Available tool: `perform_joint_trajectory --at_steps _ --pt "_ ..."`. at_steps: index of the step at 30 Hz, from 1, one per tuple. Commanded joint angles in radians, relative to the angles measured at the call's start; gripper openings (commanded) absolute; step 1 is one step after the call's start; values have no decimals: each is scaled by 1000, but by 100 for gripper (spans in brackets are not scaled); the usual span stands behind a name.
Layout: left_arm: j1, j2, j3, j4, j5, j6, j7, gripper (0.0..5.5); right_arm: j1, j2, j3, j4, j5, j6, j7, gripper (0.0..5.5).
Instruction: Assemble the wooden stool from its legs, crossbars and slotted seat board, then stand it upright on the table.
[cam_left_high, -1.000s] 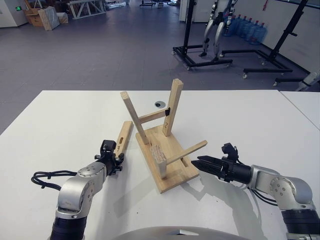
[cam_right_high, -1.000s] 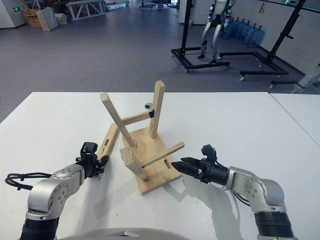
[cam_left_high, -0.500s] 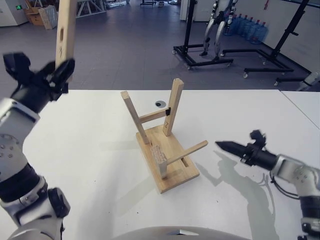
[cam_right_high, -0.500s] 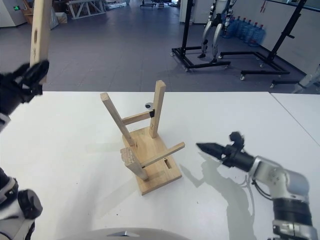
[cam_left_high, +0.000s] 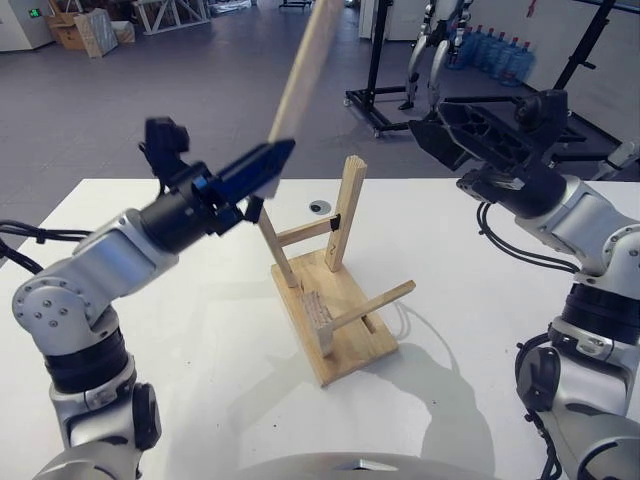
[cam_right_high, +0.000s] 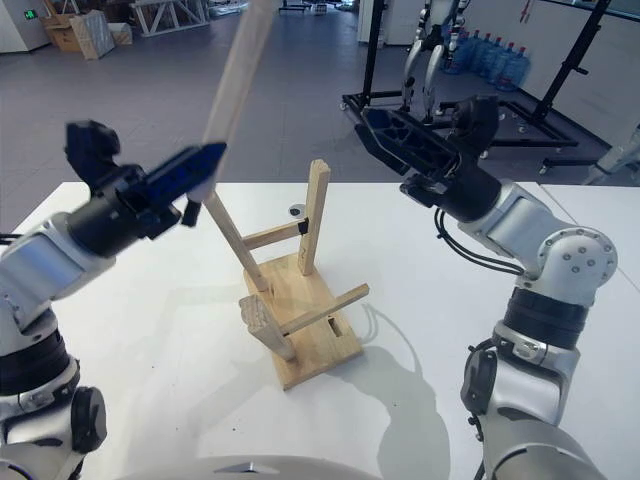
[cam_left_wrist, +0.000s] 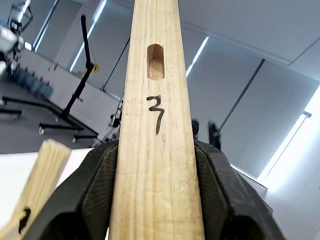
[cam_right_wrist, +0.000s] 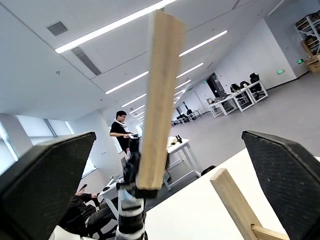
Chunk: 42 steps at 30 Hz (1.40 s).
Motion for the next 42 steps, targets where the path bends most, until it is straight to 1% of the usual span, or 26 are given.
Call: perform_joint_trajectory --at_steps 1,5,9,14,19,23,28,38,41,42 --pt "81 51 -54 -52 -11 -31 -15 206 -4 -7 48 -13 97 -26 -88 540" --pt "117 71 -99 -72 -22 -74 -23 206 14 10 107 -1 181 -58 -152 540" --pt "104 73 -144 -71 -61 -126 -18 206 22 41 179 8 227 -81 -187 540" --pt "96 82 -190 -76 -98 -170 -22 206 4 77 228 41 290 -126 -233 540" --pt "120 106 -218 -91 -110 -186 -41 206 -54 125 188 87 306 -143 -236 540" --pt "137 116 -242 -104 -98 -196 -50 206 -88 168 185 97 306 -157 -252 540" --pt "140 124 -261 -110 -84 -210 -58 206 -79 205 192 69 306 -149 -264 540" --pt "146 132 -283 -115 -53 -229 -76 206 -65 231 198 51 306 -158 -289 540" --pt "148 130 -287 -116 -49 -233 -77 206 -70 235 195 54 306 -161 -293 503" --pt "148 129 -289 -117 -47 -235 -78 206 -71 235 194 56 306 -162 -294 476"
